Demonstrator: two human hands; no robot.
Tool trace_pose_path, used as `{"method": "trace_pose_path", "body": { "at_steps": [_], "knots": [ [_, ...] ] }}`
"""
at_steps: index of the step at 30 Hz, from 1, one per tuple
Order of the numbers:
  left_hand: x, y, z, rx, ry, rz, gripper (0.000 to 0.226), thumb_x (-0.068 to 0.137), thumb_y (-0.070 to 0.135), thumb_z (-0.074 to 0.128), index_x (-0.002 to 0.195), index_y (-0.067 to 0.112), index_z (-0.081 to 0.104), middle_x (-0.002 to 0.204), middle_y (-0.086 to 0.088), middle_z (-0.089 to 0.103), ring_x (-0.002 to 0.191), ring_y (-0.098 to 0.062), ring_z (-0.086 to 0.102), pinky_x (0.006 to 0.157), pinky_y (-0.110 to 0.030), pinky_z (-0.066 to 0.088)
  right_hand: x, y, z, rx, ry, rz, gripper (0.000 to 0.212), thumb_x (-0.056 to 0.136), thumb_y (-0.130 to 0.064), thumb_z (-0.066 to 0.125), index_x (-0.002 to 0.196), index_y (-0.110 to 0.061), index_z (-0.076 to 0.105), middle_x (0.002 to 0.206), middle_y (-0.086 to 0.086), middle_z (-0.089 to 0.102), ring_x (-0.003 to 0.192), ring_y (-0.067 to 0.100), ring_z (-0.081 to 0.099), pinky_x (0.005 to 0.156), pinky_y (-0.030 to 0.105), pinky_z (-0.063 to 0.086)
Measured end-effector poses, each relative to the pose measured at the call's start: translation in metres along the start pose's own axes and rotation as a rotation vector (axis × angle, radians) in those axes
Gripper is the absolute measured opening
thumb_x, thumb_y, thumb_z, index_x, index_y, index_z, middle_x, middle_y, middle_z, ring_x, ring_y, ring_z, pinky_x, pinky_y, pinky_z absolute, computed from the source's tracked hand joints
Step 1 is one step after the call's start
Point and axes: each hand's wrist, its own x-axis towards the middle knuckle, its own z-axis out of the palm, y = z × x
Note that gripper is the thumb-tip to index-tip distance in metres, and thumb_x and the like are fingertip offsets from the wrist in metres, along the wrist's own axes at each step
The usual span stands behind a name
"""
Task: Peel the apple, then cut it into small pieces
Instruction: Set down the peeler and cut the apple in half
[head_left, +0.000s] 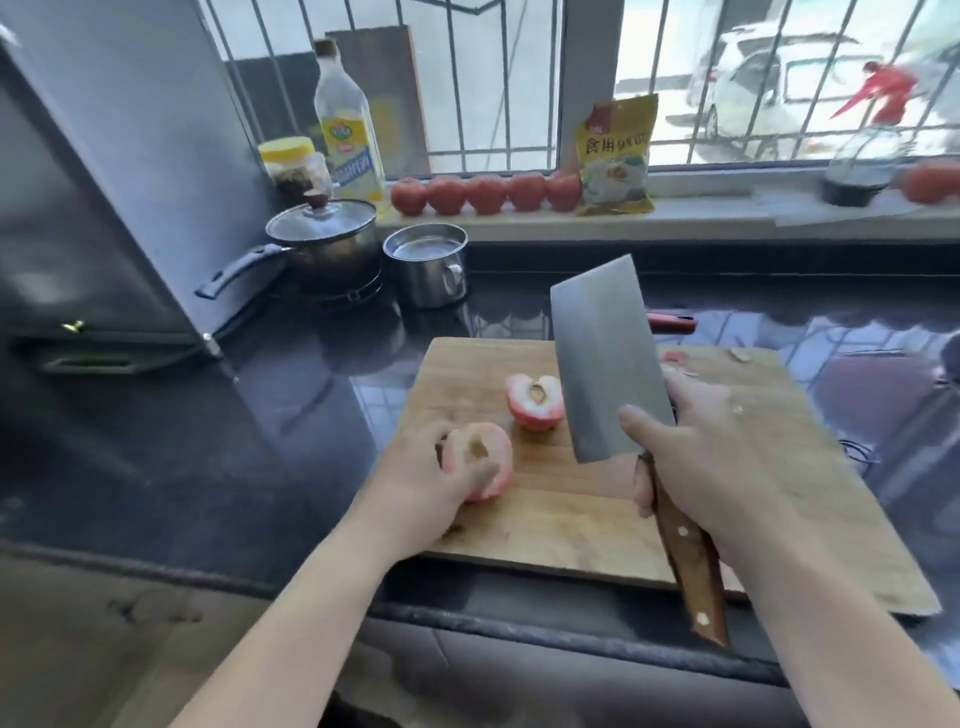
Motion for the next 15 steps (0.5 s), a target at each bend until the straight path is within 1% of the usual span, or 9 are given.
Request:
{"method": "trace_pose_path", "body": {
  "at_steps": [1, 3, 5, 8, 9, 10, 12, 13, 15],
  "knots": [
    [-0.003, 0.001, 0.003, -0.042, -0.016, 0.06, 0.029, 0.089, 0.041, 0.074, 0.117, 0.037, 0.066, 0.109, 0.016, 0.066, 0.099, 0.0, 0.06, 0.084, -0.016, 0.049, -0.001, -0.001, 0.0, -0.006, -0.017, -0.015, 0.012, 0.098, -0.01, 0.051, 0.104, -0.018, 0.059, 0.047, 0.022, 0.053, 0.038, 0.035, 0.053, 0.043, 0.038, 0.046],
    [-0.006, -0.001, 0.007, -0.101, -0.051, 0.169, 0.047, 0.091, 0.026, 0.075, 0.132, 0.045, 0.061, 0.122, 0.023, 0.063, 0.108, 0.008, 0.057, 0.086, -0.004, 0.041, -0.005, -0.003, -0.003, -0.01, -0.041, -0.042, 0.014, 0.099, -0.011, 0.051, 0.105, -0.02, 0.06, 0.047, 0.024, 0.053, 0.038, 0.037, 0.052, 0.043, 0.039, 0.045],
    [-0.007, -0.004, 0.008, -0.159, -0.063, 0.201, 0.054, 0.094, 0.021, 0.072, 0.136, 0.051, 0.056, 0.128, 0.029, 0.058, 0.113, 0.014, 0.054, 0.089, 0.001, 0.036, -0.007, -0.002, -0.006, 0.013, -0.051, -0.04, 0.014, 0.1, -0.012, 0.052, 0.106, -0.02, 0.061, 0.05, 0.022, 0.054, 0.038, 0.038, 0.052, 0.042, 0.04, 0.044],
    [-0.01, -0.006, 0.009, -0.211, -0.052, 0.195, 0.055, 0.099, 0.021, 0.066, 0.139, 0.053, 0.047, 0.125, 0.041, 0.048, 0.106, 0.034, 0.042, 0.083, 0.008, 0.03, -0.01, -0.003, -0.001, 0.108, -0.012, -0.035, 0.015, 0.1, -0.012, 0.053, 0.108, -0.02, 0.062, 0.068, 0.025, 0.062, 0.038, 0.038, 0.051, 0.042, 0.042, 0.044],
    [-0.011, -0.006, 0.01, -0.216, -0.037, 0.195, 0.053, 0.1, 0.021, 0.065, 0.14, 0.051, 0.048, 0.125, 0.04, 0.05, 0.104, 0.035, 0.041, 0.082, 0.008, 0.03, -0.012, -0.004, 0.004, 0.136, 0.004, -0.022, 0.015, 0.101, -0.013, 0.053, 0.108, -0.022, 0.062, 0.071, 0.023, 0.065, 0.038, 0.037, 0.052, 0.043, 0.042, 0.044],
    [-0.011, -0.007, 0.011, -0.221, -0.015, 0.202, 0.05, 0.099, 0.02, 0.066, 0.138, 0.049, 0.052, 0.123, 0.036, 0.055, 0.104, 0.032, 0.045, 0.082, 0.006, 0.032, -0.014, -0.005, 0.011, 0.161, 0.011, 0.0, 0.015, 0.101, -0.015, 0.053, 0.107, -0.025, 0.062, 0.071, 0.021, 0.067, 0.039, 0.034, 0.053, 0.046, 0.042, 0.044],
    [-0.012, -0.008, 0.015, -0.242, 0.031, 0.219, 0.041, 0.095, 0.019, 0.07, 0.125, 0.048, 0.062, 0.117, 0.028, 0.065, 0.103, 0.018, 0.055, 0.08, 0.002, 0.036, -0.018, -0.005, 0.026, 0.232, 0.002, 0.052, 0.013, 0.102, -0.019, 0.053, 0.106, -0.029, 0.061, 0.072, 0.015, 0.07, 0.04, 0.03, 0.055, 0.049, 0.042, 0.044],
    [-0.012, -0.008, 0.017, -0.25, 0.046, 0.215, 0.039, 0.094, 0.019, 0.072, 0.119, 0.047, 0.064, 0.114, 0.026, 0.068, 0.101, 0.015, 0.057, 0.079, 0.001, 0.037, -0.02, -0.004, 0.032, 0.268, -0.008, 0.076, 0.012, 0.102, -0.02, 0.053, 0.106, -0.028, 0.061, 0.074, 0.011, 0.072, 0.041, 0.028, 0.055, 0.048, 0.039, 0.044],
    [-0.012, -0.011, 0.017, -0.278, 0.069, 0.177, 0.036, 0.092, 0.021, 0.074, 0.118, 0.044, 0.065, 0.11, 0.025, 0.069, 0.098, 0.013, 0.059, 0.077, 0.0, 0.039, -0.02, -0.004, 0.039, 0.306, -0.03, 0.117, 0.011, 0.102, -0.02, 0.053, 0.108, -0.024, 0.061, 0.073, 0.004, 0.072, 0.041, 0.025, 0.055, 0.043, 0.03, 0.042]
  ]
}}
